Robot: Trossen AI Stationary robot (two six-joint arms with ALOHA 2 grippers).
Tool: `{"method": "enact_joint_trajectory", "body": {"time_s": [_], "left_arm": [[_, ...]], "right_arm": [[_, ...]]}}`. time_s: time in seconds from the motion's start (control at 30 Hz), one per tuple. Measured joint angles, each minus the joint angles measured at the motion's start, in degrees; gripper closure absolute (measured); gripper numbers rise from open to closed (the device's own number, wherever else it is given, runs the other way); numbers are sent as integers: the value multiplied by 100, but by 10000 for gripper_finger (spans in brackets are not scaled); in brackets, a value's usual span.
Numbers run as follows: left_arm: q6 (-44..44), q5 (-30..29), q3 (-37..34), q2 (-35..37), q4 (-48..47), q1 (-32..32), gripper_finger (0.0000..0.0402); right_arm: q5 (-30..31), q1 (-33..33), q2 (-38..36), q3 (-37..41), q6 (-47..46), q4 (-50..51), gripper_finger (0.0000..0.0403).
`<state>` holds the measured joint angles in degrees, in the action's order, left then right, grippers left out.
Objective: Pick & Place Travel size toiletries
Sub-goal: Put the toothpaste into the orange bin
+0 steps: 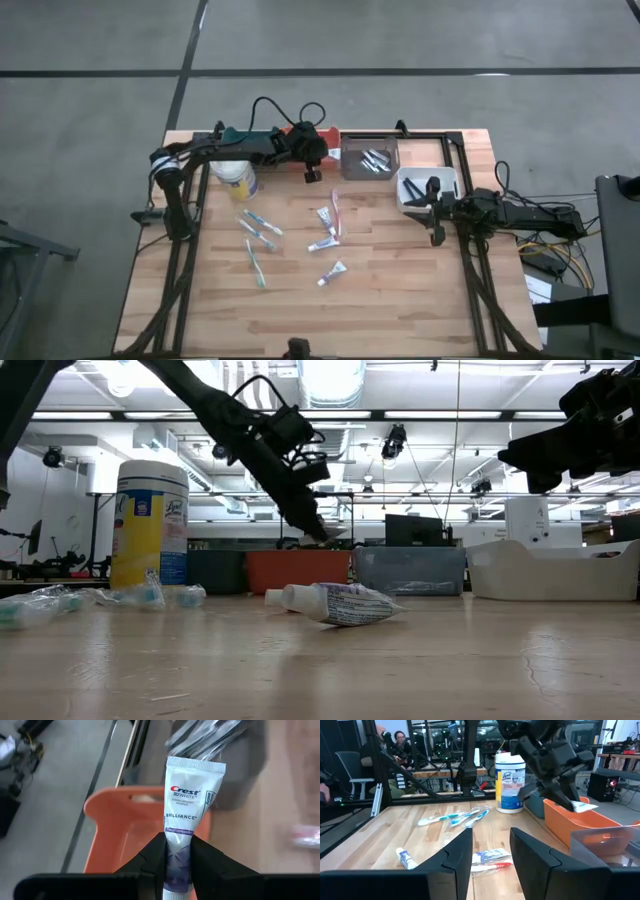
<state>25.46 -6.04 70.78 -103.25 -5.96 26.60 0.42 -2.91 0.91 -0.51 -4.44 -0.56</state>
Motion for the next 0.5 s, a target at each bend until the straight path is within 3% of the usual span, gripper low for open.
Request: {"method": "enact_joint_trajectory", "body": {"time_s": [0.23,0.5], "left_arm": [[-989,-143,-9,-240,91,182,326],[-1427,-1190,-9,-279,151,220,326]], "right_arm": [[-2,2,-4,0,8,0,287],[0,0,2,-2,-2,0,279]]}}
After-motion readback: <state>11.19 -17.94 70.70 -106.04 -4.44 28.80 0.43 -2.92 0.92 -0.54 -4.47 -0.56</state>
